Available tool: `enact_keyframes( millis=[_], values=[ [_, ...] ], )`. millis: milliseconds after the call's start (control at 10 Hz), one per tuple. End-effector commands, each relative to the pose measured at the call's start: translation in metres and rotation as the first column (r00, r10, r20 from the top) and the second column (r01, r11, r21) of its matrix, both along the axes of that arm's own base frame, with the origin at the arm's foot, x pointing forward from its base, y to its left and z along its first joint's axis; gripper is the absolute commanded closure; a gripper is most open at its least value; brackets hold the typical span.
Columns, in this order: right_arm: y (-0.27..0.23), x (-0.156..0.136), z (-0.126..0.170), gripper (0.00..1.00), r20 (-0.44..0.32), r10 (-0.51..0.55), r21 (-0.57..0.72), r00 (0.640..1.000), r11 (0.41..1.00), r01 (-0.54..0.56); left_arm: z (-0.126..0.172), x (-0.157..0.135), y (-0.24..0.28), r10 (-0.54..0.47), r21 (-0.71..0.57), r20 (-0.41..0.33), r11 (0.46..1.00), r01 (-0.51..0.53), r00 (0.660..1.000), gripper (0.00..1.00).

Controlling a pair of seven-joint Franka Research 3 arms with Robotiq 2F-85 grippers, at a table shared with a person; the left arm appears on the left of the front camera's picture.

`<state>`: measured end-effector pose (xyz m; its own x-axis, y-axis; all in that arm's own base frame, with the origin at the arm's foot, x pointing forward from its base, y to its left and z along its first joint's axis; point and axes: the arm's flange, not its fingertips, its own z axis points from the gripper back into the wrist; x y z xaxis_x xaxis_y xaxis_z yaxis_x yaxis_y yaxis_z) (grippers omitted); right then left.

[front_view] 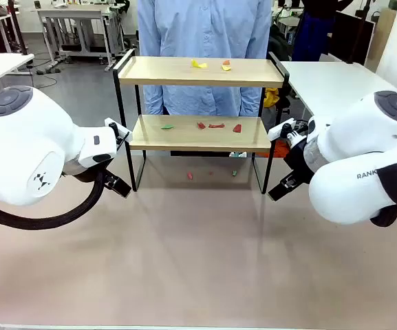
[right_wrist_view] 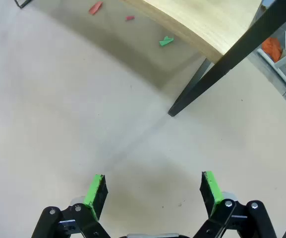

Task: Clean the shelf.
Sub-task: Pick up the Duster handed by the human.

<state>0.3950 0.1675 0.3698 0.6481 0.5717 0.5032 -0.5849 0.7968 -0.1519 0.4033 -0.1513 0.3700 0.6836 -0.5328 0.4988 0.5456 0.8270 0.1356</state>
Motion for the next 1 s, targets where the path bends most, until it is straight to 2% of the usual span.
enact_keyframes(
  millis=[0, 900],
  values=[
    [0.0, 0.0, 0.0, 0.0, 0.0, 0.0, 0.0, 1.0, 1.0, 0.0, 0.0001, 0.0, 0.0, 0.0, 0.0, 0.0, 1.0, 0.0, 1.0, 0.0],
    [0.0001, 0.0, -0.0002, 0.0, 0.0, 0.0, -0.001, 1.0, 1.0, 0.0, 0.0, 0.0, 0.0, 0.0, 0.0, 0.0, 1.0, 0.0, 1.0, 0.0]
  ],
)
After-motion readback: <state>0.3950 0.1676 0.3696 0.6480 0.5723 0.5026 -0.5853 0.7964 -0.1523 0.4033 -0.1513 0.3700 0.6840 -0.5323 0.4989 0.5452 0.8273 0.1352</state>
